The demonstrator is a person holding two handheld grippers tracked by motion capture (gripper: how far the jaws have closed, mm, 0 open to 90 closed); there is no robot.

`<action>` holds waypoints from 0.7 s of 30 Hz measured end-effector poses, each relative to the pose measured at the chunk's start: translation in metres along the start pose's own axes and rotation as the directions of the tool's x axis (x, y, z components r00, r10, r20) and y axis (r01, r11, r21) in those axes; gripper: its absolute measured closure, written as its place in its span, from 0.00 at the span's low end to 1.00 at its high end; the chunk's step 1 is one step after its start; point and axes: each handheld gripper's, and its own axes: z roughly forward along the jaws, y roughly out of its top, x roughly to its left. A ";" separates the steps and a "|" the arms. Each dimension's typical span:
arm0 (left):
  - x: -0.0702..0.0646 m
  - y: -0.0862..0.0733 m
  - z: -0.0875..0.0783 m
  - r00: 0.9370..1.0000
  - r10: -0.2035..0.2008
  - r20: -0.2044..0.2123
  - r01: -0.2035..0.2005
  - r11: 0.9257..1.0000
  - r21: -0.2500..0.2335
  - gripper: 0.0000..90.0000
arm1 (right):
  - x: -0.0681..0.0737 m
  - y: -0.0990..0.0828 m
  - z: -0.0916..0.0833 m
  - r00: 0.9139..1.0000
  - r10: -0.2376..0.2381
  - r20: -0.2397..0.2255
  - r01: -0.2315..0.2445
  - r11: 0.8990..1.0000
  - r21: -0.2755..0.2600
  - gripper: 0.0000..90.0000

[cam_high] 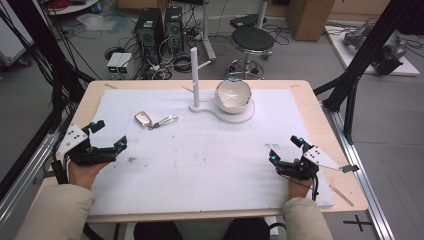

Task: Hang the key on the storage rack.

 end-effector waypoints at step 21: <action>0.023 0.077 0.088 0.973 0.115 0.200 -0.179 0.923 0.339 0.02 | 0.001 0.000 0.000 1.000 0.006 -0.001 -0.006 1.000 0.003 0.01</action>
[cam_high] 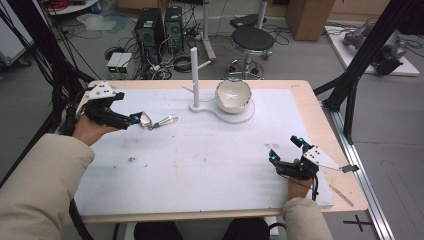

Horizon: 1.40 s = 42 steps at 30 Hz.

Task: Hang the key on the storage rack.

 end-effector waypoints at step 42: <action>0.006 -0.004 0.141 0.975 0.107 0.194 -0.198 0.815 0.545 0.09 | 0.000 0.000 0.000 1.000 0.000 0.003 0.000 1.000 0.004 0.01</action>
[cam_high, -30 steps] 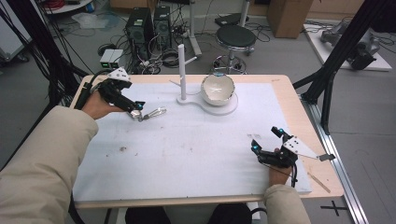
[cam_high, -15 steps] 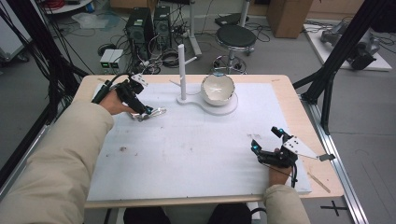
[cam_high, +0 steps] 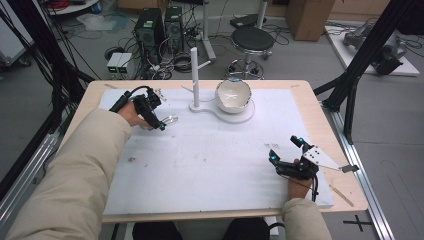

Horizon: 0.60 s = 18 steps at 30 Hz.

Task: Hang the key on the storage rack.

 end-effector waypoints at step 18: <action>0.000 0.011 0.009 0.998 -0.043 -0.043 0.049 0.990 0.131 0.32 | 0.000 0.000 0.000 1.000 -0.006 0.000 0.006 1.000 -0.004 0.01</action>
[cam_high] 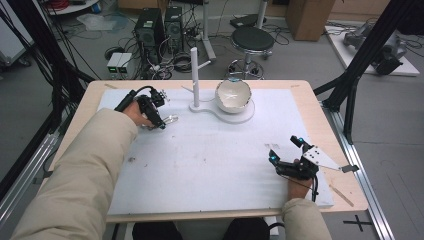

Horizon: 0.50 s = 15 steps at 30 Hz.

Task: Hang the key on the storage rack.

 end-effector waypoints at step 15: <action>-0.002 0.001 0.008 0.999 0.024 0.027 -0.026 0.997 0.071 0.53 | 0.000 0.000 0.000 1.000 0.000 0.000 0.000 1.000 0.000 0.01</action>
